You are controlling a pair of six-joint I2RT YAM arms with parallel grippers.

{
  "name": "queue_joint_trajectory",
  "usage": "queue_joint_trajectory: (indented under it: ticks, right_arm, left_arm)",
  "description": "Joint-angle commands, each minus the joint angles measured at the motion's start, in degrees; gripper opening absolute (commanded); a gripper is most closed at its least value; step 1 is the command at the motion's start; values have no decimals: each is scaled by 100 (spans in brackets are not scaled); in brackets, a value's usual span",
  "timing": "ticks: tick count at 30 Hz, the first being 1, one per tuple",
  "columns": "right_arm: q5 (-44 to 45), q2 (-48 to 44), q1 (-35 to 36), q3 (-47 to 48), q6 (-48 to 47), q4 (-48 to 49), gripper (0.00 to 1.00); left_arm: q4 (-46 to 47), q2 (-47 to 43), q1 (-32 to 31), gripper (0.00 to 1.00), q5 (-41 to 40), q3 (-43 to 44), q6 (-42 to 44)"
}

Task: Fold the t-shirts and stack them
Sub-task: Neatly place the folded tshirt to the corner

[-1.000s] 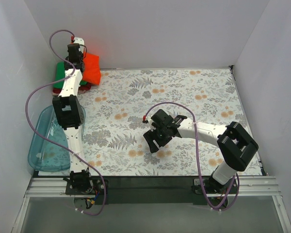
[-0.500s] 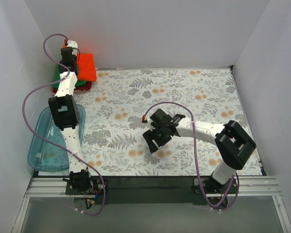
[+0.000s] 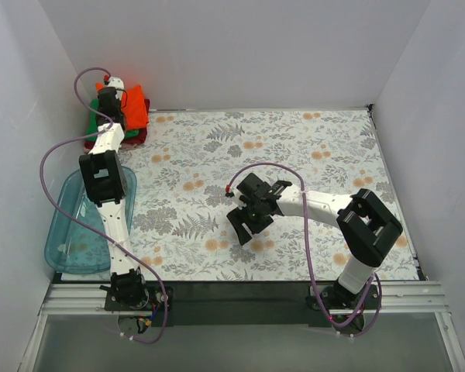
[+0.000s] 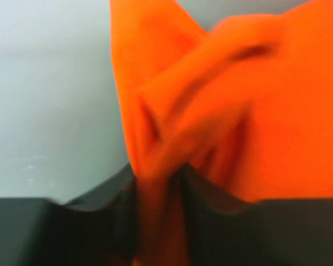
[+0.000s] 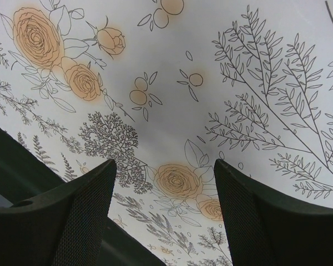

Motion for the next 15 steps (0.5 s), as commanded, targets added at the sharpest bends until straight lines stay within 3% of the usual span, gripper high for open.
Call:
queue_joint_trajectory:
  ticks: [1, 4, 7, 13, 15]
  right_arm:
    - [-97, 30, -23, 246, 2, -113, 77]
    - [-80, 39, -23, 264, 2, -140, 77]
    - [-36, -4, -23, 246, 11, -148, 77]
    - [219, -224, -23, 71, 300, -140, 77]
    - [421, -373, -31, 9, 414, -140, 77]
  left_arm:
    - [568, -29, 108, 34, -296, -72, 41]
    - [613, -28, 125, 58, -340, -72, -90]
    - [622, -107, 143, 72, -489, 25, -292]
    - [368, -580, 169, 84, -596, 60, -916]
    - [0, -809, 169, 86, -290, -45, -1548]
